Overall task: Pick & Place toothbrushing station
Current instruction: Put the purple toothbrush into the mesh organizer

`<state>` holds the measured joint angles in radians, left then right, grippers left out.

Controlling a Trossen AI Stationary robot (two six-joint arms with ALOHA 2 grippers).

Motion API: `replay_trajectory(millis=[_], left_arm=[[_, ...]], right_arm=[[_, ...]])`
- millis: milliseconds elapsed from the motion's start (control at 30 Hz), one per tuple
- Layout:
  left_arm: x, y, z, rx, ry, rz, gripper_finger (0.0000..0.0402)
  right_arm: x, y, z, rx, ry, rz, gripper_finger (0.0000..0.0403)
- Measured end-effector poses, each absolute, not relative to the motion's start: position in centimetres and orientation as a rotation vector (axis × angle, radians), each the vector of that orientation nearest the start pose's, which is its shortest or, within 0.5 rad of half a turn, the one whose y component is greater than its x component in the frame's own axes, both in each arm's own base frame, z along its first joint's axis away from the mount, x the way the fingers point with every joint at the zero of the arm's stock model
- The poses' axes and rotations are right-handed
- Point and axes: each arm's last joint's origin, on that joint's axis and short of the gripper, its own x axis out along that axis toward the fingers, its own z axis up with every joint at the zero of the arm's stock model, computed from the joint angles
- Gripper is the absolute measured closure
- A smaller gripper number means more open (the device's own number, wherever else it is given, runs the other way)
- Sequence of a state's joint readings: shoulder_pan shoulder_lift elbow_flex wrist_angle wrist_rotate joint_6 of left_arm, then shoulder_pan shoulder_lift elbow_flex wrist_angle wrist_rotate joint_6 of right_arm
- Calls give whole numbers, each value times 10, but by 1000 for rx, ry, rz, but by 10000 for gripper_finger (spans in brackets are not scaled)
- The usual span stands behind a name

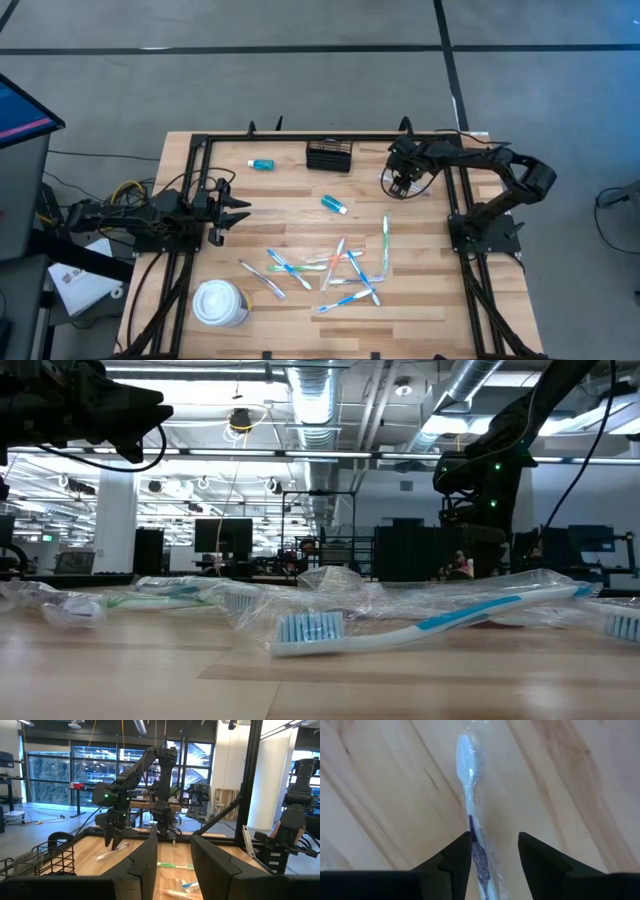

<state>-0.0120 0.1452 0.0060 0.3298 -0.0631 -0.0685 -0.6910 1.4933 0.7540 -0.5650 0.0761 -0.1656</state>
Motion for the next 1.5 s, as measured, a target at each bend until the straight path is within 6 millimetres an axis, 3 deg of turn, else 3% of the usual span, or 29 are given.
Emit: replay_trajectory(millis=[333, 1200, 1500], left_arm=[[105, 1, 185, -75, -192, 44, 289], [105, 1, 186, -75, -193, 44, 289], [105, 1, 186, -75, -193, 44, 289]], right_arm=[[198, -155, 154, 223, 1263, -526, 250], [201, -157, 155, 225, 1231, -534, 265], [195, -152, 143, 232, 1228, -513, 266]])
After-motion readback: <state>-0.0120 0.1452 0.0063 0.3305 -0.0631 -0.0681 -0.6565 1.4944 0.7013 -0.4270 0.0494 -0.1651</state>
